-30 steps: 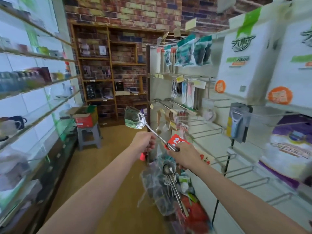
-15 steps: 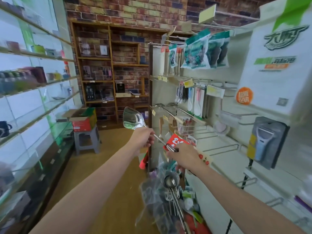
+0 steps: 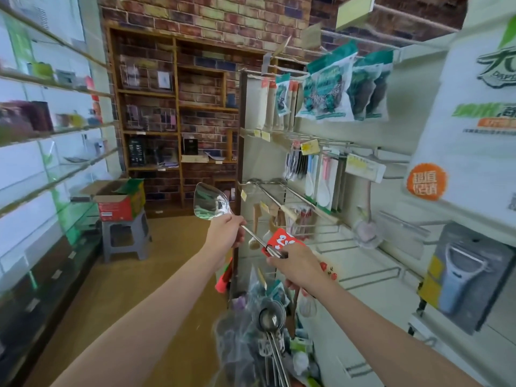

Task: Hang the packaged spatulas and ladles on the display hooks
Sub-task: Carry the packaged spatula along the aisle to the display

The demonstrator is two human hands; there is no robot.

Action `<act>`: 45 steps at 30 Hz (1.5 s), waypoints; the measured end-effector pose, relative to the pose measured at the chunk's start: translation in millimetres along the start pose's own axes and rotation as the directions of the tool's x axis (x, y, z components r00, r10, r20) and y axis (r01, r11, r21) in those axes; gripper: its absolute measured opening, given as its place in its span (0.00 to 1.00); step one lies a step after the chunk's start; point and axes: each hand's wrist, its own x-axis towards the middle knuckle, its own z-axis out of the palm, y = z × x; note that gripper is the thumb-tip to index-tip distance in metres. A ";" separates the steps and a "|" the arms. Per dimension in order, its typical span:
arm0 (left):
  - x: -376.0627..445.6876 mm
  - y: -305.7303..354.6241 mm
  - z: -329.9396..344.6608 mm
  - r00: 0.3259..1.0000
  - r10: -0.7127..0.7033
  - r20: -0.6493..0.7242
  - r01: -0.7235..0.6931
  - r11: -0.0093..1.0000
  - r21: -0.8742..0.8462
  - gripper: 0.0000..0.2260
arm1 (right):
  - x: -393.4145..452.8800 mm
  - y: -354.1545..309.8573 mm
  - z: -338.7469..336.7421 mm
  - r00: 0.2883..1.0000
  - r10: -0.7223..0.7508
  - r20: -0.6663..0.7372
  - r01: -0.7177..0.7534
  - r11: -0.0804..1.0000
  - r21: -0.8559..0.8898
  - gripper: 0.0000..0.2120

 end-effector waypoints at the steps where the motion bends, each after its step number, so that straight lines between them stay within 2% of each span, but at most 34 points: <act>1: 5.6 -0.7 0.7 1.000 0.003 0.003 -0.003 1.000 -0.002 0.10 | 4.5 -0.5 -0.3 1.000 -0.002 -0.001 0.002 1.000 0.004 0.14; 9: 59.2 -8.4 16.5 0.991 0.011 0.135 -0.017 0.999 0.044 0.11 | 43.7 0.7 1.3 0.997 0.032 -0.064 -0.032 0.999 0.010 0.12; 15: 109.6 -6.0 28.3 0.954 0.032 0.298 -0.052 0.997 0.060 0.11 | 72.3 -8.5 0.1 0.981 0.108 -0.159 -0.107 0.994 0.011 0.11; 19: 132.1 -7.4 29.6 0.928 0.048 0.370 -0.061 0.998 0.022 0.12 | 83.6 -12.2 3.5 0.967 0.151 -0.207 -0.150 0.988 0.021 0.10; 24: 153.5 -15.7 30.9 0.900 0.072 0.431 -0.116 0.990 0.077 0.13 | 91.5 -10.4 11.6 0.943 0.217 -0.252 -0.221 0.975 0.011 0.12; 30: 157.1 -12.3 55.8 0.819 0.152 0.554 -0.228 0.971 0.071 0.12 | 75.0 -1.7 12.6 0.888 0.332 -0.317 -0.368 0.928 -0.061 0.11; 32: 151.8 -11.2 73.3 0.764 0.162 0.625 -0.261 0.963 0.069 0.12 | 61.1 4.6 9.8 0.859 0.377 -0.348 -0.415 0.909 -0.040 0.10; 36: 121.3 -17.6 103.8 0.605 0.191 0.773 -0.379 0.923 0.069 0.10 | 25.1 18.7 0.5 0.778 0.466 -0.422 -0.536 0.842 -0.058 0.13; 38: 100.9 -24.5 120.4 0.518 0.194 0.833 -0.429 0.901 0.057 0.09 | 2.0 27.1 -2.6 0.728 0.523 -0.444 -0.588 0.809 -0.013 0.12; 45: 39.9 -32.6 157.0 0.301 0.201 0.932 -0.446 0.894 -0.049 0.09 | -69.2 37.1 -12.1 0.620 0.611 -0.492 -0.699 0.715 0.006 0.11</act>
